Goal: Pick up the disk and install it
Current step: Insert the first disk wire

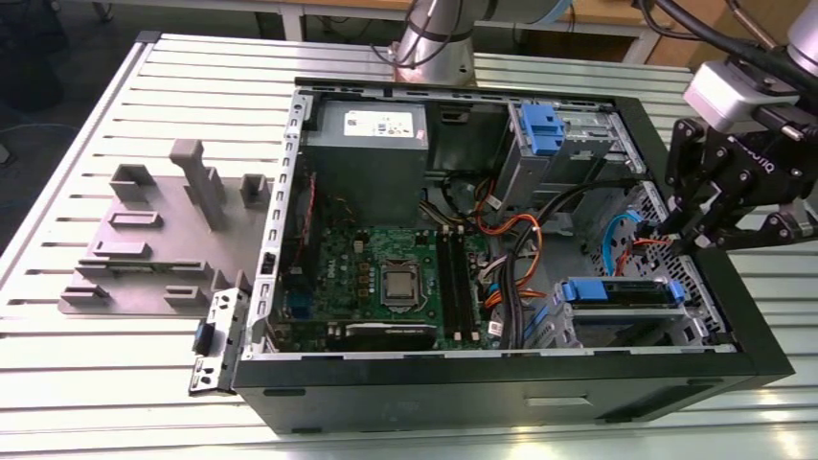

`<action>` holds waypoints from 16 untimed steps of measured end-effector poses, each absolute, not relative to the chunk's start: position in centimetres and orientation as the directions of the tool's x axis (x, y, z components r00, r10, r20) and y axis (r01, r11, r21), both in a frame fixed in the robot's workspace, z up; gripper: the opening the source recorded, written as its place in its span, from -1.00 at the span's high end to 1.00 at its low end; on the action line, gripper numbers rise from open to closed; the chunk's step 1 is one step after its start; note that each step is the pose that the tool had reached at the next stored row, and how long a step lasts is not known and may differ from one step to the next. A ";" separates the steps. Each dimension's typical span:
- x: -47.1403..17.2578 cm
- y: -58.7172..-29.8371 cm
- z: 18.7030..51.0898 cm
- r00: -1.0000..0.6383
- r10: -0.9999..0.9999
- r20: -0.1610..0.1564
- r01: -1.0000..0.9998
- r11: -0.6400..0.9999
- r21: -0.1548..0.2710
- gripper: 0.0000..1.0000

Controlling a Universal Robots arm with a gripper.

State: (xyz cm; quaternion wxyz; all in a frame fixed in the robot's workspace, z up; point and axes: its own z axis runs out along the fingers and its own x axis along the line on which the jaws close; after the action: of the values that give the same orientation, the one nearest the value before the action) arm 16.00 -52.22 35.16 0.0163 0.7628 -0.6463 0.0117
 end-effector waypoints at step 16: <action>16.2 -51.5 35.0 0.174 -0.980 0.100 -0.985 -0.173 0.021 0.38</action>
State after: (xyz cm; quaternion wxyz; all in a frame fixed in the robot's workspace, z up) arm 16.17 -51.53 34.98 0.0403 0.7650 -0.6419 0.0318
